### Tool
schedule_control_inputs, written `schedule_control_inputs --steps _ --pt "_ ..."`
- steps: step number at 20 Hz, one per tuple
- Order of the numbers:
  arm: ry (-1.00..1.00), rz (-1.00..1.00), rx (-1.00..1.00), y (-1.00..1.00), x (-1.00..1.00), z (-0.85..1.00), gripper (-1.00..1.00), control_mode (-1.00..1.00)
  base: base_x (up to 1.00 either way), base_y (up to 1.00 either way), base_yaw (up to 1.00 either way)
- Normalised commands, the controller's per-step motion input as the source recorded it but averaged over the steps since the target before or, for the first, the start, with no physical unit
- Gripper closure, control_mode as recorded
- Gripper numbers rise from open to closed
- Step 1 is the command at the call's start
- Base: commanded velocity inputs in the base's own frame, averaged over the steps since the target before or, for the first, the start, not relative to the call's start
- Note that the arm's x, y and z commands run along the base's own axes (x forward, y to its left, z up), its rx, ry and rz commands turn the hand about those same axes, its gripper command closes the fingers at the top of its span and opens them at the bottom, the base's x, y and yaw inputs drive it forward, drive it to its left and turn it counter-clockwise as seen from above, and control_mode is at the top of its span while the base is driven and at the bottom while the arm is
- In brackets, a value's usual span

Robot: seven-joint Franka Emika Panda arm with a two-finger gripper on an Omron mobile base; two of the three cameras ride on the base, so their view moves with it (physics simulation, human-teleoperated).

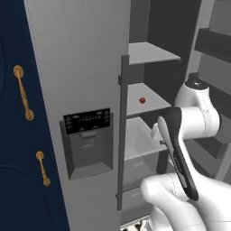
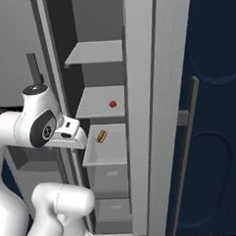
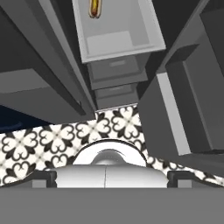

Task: Take the strawberry from the fridge and place it on top of the pancake, located on the dining counter.

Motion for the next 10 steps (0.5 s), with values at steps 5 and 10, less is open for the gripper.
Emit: schedule_control_inputs --steps 5,10 --pt "0.0 0.0 0.0 0.0 0.0 0.0 -1.0 1.0 0.46 -0.01 0.02" --pt "0.0 0.0 0.0 0.0 0.0 0.0 -1.0 1.0 0.43 0.0 0.02"
